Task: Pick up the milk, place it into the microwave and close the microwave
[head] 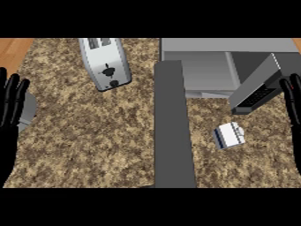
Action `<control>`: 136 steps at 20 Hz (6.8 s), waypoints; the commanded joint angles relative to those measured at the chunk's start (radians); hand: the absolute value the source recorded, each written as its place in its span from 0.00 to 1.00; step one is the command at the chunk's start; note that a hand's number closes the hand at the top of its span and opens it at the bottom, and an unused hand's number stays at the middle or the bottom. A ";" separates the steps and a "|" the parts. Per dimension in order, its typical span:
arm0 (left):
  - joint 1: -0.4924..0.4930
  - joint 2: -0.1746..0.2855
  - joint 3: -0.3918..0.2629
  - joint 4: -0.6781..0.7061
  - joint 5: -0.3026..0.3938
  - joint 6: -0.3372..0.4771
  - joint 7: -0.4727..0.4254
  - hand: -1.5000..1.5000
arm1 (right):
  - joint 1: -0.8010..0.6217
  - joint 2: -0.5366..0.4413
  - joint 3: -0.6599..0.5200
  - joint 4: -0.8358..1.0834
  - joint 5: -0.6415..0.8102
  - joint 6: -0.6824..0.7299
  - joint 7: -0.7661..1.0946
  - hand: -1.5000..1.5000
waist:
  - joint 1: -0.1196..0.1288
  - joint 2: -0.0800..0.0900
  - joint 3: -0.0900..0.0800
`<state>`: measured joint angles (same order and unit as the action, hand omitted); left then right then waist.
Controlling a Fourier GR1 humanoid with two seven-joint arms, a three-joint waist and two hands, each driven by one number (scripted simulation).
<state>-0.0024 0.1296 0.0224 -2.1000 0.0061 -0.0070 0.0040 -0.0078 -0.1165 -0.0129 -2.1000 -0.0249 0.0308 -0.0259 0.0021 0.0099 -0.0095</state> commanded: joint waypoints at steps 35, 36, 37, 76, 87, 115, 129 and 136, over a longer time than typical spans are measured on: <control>0.428 -0.124 -0.113 0.076 0.190 -0.144 -0.279 0.00 | 0.200 0.034 -0.118 0.532 0.013 0.215 -0.395 0.00 | 0.003 -0.010 0.010; 0.523 -0.097 -0.069 0.038 0.265 -0.199 -0.311 0.00 | 0.228 0.053 -0.114 0.518 0.010 0.196 -0.385 0.00 | 0.006 -0.011 0.010; 0.526 -0.121 -0.107 0.057 0.225 -0.187 -0.331 0.00 | 0.125 0.018 -0.162 0.604 -0.011 0.199 -0.361 0.00 | 0.009 -0.010 0.010; 0.598 -0.118 -0.107 0.124 0.211 -0.237 -0.461 0.00 | -0.278 -0.036 -0.224 1.683 0.154 0.077 -1.092 0.00 | 0.005 -0.010 0.010; 0.607 -0.067 -0.038 0.154 0.272 -0.300 -0.479 0.00 | -0.415 -0.045 -0.301 1.771 0.103 -0.042 -1.067 1.00 | 0.013 -0.007 0.011; 0.644 -0.088 -0.071 0.128 0.272 -0.321 -0.484 0.00 | -0.508 0.065 -0.371 1.729 0.075 -0.254 -1.138 1.00 | 0.009 -0.010 0.010; 0.752 -0.094 -0.107 0.116 0.237 -0.369 -0.538 0.00 | -0.014 0.093 -0.153 0.985 0.097 -0.164 -0.790 1.00 | -0.015 -0.019 0.007; 0.727 -0.107 -0.084 0.099 0.252 -0.333 -0.502 0.00 | 0.169 0.116 0.006 0.720 -0.059 -0.022 -0.709 1.00 | -0.008 -0.015 0.009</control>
<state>0.7197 0.0372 -0.0564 -2.0204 0.2762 -0.3462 -0.4795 0.0688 -0.0134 -0.0882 -1.2749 0.0051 -0.0551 -0.7517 -0.0094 -0.0065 -0.0015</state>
